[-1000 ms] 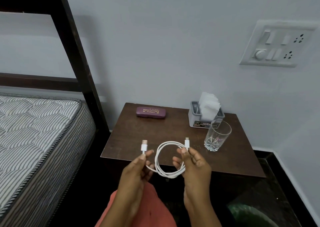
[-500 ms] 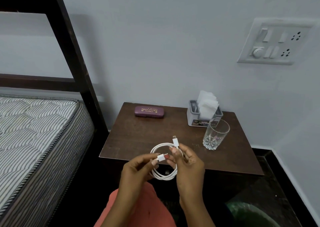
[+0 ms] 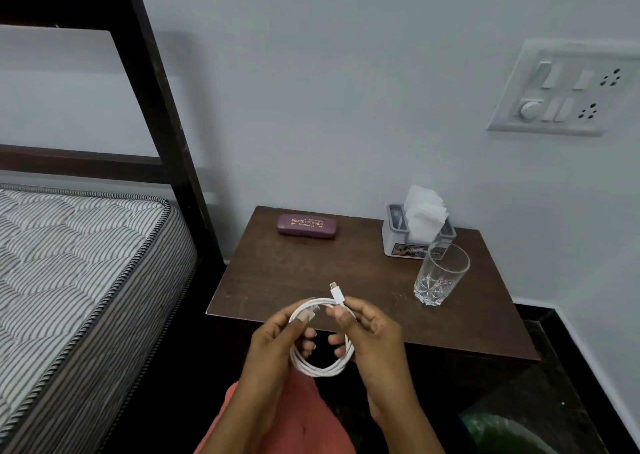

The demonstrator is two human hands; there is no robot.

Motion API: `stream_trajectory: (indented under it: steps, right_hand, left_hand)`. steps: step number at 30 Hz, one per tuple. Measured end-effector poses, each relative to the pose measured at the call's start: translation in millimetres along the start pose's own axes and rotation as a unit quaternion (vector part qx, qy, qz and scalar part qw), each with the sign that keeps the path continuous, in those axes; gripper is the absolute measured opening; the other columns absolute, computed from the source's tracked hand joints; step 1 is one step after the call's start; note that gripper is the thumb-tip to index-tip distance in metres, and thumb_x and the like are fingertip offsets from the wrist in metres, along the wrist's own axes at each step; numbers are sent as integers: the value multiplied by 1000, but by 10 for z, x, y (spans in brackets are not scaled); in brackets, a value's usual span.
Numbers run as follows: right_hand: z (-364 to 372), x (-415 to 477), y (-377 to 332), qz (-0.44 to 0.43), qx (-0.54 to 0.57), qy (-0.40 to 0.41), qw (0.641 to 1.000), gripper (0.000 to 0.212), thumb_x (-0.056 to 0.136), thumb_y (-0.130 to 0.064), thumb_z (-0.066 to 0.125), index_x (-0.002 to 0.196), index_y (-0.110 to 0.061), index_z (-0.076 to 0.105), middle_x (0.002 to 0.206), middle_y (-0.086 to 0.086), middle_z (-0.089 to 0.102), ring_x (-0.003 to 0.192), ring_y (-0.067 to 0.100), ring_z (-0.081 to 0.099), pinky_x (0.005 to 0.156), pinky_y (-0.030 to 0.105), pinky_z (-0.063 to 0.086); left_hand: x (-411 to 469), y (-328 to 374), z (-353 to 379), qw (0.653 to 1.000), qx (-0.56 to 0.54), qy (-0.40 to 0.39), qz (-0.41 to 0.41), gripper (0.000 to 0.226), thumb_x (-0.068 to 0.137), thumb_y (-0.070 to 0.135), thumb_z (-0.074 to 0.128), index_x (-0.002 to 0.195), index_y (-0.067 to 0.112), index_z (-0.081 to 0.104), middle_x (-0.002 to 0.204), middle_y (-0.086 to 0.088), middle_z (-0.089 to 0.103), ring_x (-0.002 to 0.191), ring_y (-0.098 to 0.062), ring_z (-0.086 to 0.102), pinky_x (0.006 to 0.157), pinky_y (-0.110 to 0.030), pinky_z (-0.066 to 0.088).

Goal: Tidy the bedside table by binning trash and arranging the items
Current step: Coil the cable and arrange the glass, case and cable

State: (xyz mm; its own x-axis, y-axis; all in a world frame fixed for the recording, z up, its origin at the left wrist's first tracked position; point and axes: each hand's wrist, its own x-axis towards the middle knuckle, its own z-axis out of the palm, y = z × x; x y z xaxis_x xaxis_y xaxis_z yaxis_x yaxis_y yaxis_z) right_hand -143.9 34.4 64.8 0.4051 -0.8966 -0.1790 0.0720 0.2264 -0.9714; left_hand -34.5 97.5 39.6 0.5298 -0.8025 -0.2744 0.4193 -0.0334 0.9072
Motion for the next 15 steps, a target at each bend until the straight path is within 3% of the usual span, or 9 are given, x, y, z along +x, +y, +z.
stream_trajectory:
  steps: [3,6,11,15]
  right_hand:
    - [-63,24,2,25,13,2,1000,13,85,-13,65,97,-15,69,89,7,74,56,12,62,50,22,49]
    - [-90,18,-2,38,12,-7,999,12,85,-12,64,96,-14,69,87,9,74,55,12,62,50,22,49]
    - [-73,-8,26,72,10,-48,996,11,87,-11,61,93,-15,70,86,7,75,53,10,60,50,21,49]
    - [-89,5,28,84,3,-79,993,11,88,-13,61,95,-15,70,91,8,75,53,9,60,51,20,48]
  left_hand:
    - [2,24,-13,998,-49,-28,-30,36,74,20,63,107,9,69,75,-7,68,66,-10,63,64,-17,55]
    - [3,43,-26,993,-94,-21,-62,30,86,27,53,106,11,69,85,-10,72,74,-13,70,73,-22,57]
    - [30,65,-79,984,-145,9,-99,37,92,35,46,109,8,66,91,-12,74,79,-13,72,69,-22,59]
    - [52,61,-95,988,-130,23,-84,37,90,36,49,108,10,67,88,-11,74,78,-13,72,77,-26,54]
